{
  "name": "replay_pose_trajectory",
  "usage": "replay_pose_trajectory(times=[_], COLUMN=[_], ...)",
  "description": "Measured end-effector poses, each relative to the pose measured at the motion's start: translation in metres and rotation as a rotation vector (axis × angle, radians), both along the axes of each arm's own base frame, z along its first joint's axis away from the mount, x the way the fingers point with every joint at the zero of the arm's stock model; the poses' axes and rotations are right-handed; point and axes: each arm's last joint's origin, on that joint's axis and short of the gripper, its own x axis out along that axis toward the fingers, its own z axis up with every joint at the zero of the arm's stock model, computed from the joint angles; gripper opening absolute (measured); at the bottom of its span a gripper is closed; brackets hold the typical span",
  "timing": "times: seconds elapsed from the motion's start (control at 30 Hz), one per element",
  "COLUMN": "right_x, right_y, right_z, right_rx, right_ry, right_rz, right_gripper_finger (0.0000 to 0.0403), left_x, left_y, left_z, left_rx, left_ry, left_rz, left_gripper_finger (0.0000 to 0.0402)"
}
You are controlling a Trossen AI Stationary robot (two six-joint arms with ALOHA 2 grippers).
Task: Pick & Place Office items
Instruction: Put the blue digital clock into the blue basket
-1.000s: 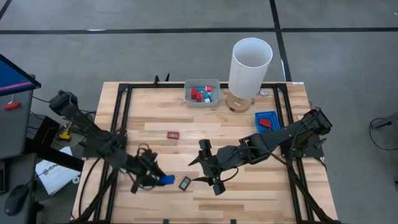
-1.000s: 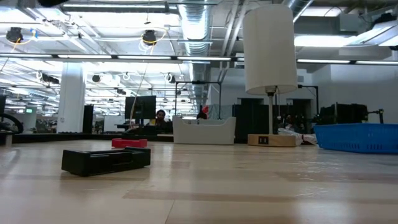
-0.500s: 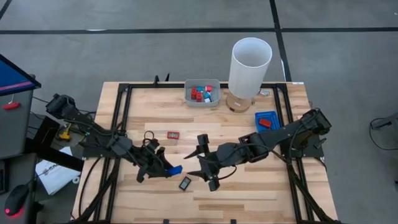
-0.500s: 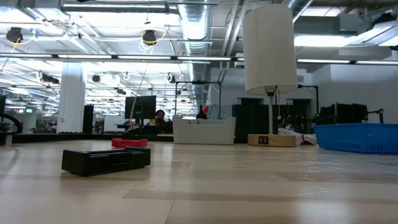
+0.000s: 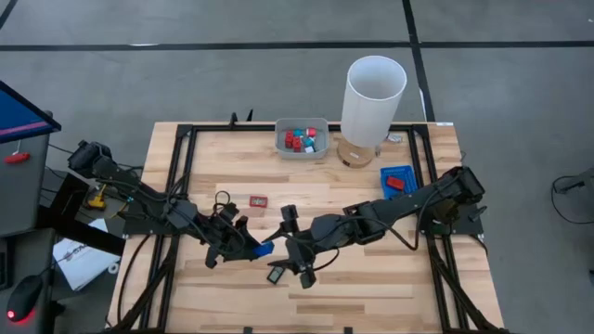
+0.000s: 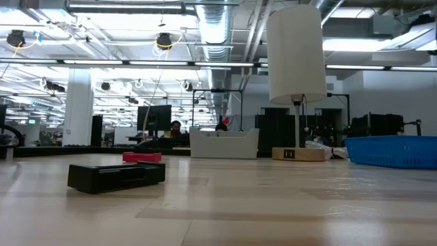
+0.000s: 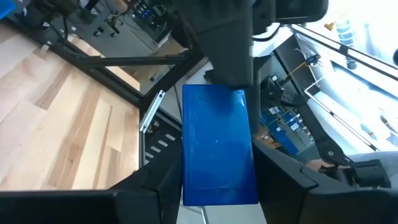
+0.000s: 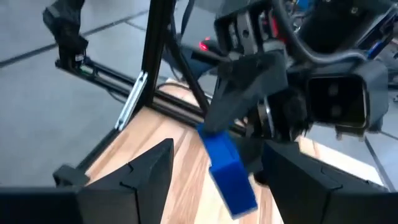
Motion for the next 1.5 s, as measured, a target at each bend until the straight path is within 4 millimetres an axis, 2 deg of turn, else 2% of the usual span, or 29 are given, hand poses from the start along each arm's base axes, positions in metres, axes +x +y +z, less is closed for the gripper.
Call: replay_pose_trajectory(times=[0.2,0.33,0.47,0.67,0.83,0.93,1.1,1.27,1.5], right_x=[0.001,0.002,0.001,0.001,0.002,0.001,0.001,-0.001,-0.010], right_y=[-0.003,-0.003,-0.003,-0.003,-0.002,-0.002,-0.003,-0.006,-0.025], right_z=[0.001,0.001,0.001,0.001,0.002,0.002,0.003,0.017,0.030], right_rx=[0.003,0.004,0.005,0.007,-0.006,-0.007,-0.007,-0.034,-0.113], right_ry=[-0.007,-0.008,-0.008,-0.010,-0.022,-0.024,-0.031,-0.020,0.142], right_rz=[-0.008,-0.009,-0.007,-0.004,-0.001,-0.007,-0.045,-0.086,-0.195], right_gripper_finger=[0.0234,0.0218,0.0181,0.0109,0.0051,0.0050,0.0050,0.0045,0.0045], left_x=[0.000,0.000,0.000,0.000,0.000,-0.001,-0.004,-0.013,-0.031], left_y=[0.000,0.000,0.000,0.000,-0.001,-0.001,-0.007,-0.022,-0.044], left_z=[0.001,0.001,0.002,0.002,0.002,0.003,0.003,0.001,-0.011], left_rx=[-0.004,-0.005,-0.009,-0.011,-0.027,-0.028,-0.008,0.018,0.076], left_ry=[-0.007,-0.009,-0.016,-0.018,-0.010,-0.018,-0.032,-0.021,0.093], left_rz=[-0.001,-0.001,0.001,0.001,-0.005,-0.036,-0.121,-0.241,-0.311], left_gripper_finger=[0.0172,0.0164,0.0158,0.0172,0.0162,0.0166,0.0196,0.0213,0.0208])
